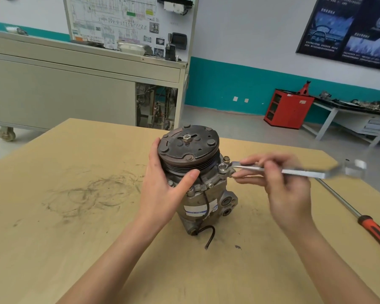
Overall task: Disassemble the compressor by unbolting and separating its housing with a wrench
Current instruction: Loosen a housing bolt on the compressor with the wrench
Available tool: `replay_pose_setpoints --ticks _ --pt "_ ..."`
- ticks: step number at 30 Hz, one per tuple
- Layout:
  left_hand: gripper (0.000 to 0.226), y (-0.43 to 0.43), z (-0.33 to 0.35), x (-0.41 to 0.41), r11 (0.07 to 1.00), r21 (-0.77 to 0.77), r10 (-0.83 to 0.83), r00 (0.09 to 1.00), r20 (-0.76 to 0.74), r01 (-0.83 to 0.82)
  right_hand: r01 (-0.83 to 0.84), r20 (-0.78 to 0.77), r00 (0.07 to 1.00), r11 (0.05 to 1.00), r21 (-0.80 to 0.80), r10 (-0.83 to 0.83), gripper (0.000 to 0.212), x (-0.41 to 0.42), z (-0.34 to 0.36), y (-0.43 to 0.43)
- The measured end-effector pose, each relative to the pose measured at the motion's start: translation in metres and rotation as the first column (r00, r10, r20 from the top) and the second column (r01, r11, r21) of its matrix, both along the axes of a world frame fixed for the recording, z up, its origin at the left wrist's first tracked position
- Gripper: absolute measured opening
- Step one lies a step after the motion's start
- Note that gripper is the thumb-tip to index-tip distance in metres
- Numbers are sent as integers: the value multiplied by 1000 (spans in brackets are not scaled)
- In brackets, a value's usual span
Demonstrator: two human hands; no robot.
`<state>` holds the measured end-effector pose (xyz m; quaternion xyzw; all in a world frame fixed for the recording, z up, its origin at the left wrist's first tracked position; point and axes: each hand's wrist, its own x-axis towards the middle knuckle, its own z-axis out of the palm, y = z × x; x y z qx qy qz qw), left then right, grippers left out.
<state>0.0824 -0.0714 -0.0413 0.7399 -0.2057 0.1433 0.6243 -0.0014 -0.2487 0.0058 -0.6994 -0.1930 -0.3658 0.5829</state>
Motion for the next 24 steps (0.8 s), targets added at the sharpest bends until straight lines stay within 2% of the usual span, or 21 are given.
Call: replay_pose_setpoints --ticks 2,5,9,11,13,16,19,21,22,24 --pt "104 0 1 -1 1000 1 3 1000 0 -3 -154 -200 959 964 218 199 7 20 15 -20" --pt "106 -1 1 -1 1000 -3 -4 1000 -7 4 -304 -431 802 904 302 413 2 57 39 -39" --pt "105 -1 2 -2 1000 -8 -9 1000 -2 9 -327 -617 628 880 344 474 7 91 49 -36" --pt "105 -1 2 -2 1000 -9 -10 1000 1 10 -323 -622 641 893 312 449 11 92 54 -34" --pt "105 -1 2 -1 1000 -10 -16 1000 -1 16 -282 -549 744 923 260 382 21 81 61 -32" --pt "106 -1 1 0 1000 -12 -12 1000 -2 12 -80 -325 941 994 72 100 30 50 62 -22" --pt "105 -1 1 0 1000 -12 -2 1000 6 3 94 -26 995 985 -143 -98 27 17 45 -6" --pt "106 -1 1 0 1000 -11 -4 1000 7 5 263 194 960 884 -386 -201 35 2 32 0" --pt "106 -1 1 0 1000 -13 -6 1000 8 6 360 297 926 783 -507 -233 41 -3 26 3" --pt "106 -1 2 -1 1000 -12 -7 1000 10 7 484 454 865 597 -640 -215 42 -12 14 7"
